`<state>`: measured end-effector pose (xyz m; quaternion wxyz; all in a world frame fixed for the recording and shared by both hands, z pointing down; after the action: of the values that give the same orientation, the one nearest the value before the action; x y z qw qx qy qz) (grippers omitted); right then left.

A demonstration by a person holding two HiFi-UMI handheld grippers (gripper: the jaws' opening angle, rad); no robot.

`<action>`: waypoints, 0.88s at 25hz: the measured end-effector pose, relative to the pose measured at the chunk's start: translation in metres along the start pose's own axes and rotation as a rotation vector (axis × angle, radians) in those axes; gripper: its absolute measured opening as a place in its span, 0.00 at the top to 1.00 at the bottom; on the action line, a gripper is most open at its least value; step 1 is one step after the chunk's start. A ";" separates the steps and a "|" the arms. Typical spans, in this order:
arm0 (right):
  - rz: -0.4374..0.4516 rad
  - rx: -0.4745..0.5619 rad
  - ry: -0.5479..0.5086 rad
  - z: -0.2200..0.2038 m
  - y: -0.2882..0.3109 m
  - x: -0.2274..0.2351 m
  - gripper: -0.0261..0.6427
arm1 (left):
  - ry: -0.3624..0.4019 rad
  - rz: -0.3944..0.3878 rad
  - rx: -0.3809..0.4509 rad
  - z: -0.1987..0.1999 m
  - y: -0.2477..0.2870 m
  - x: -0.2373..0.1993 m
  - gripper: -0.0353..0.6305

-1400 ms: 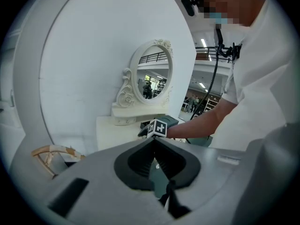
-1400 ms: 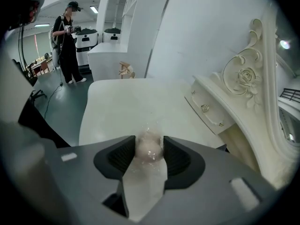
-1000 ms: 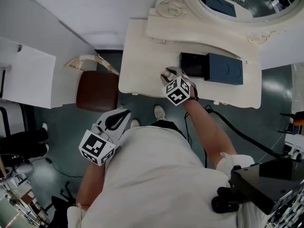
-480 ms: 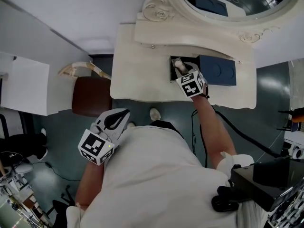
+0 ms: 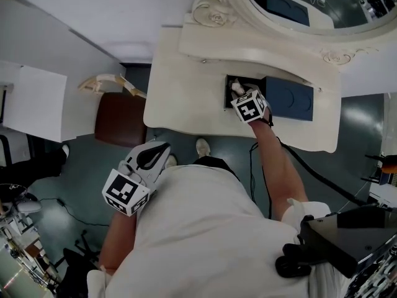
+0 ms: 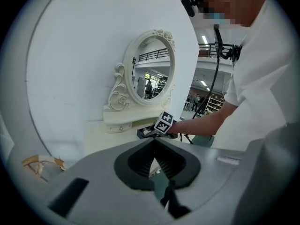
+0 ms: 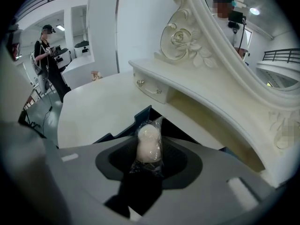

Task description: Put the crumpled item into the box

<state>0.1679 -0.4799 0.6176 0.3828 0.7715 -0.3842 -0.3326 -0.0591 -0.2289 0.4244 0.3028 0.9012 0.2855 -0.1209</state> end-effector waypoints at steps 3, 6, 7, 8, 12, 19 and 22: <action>0.033 0.000 -0.002 -0.001 0.006 0.001 0.71 | -0.014 0.012 -0.001 0.002 0.006 0.002 0.95; 0.059 0.006 -0.017 -0.001 0.010 0.003 0.68 | -0.029 0.023 0.002 0.004 0.014 0.005 0.95; 0.062 0.010 -0.024 -0.001 0.011 0.003 0.68 | -0.032 0.025 0.002 0.005 0.017 0.006 0.95; 0.063 0.014 -0.031 -0.001 0.012 0.003 0.67 | -0.036 0.028 0.003 0.005 0.019 0.007 0.95; 0.061 0.033 -0.042 0.002 0.012 0.004 0.61 | -0.053 0.035 0.002 0.004 0.026 0.011 0.95; -0.006 0.091 -0.057 0.006 -0.007 0.012 0.59 | -0.032 0.030 0.006 0.005 0.028 0.018 0.95; -0.072 0.121 -0.081 0.009 -0.028 0.011 0.60 | -0.015 0.018 0.012 0.004 0.021 0.020 0.95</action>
<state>0.1752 -0.4810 0.5868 0.3075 0.7923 -0.3909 -0.3534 -0.0309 -0.2358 0.4237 0.3008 0.9046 0.2741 -0.1267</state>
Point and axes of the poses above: the fingertips, and each gripper's own axes: y forward along the fingers, x to its right, z out of its top, the point moved 7 cm from there along -y, backward along the fingers, and after that the axes turned 9 degrees about -y, right-handed, at the moved point
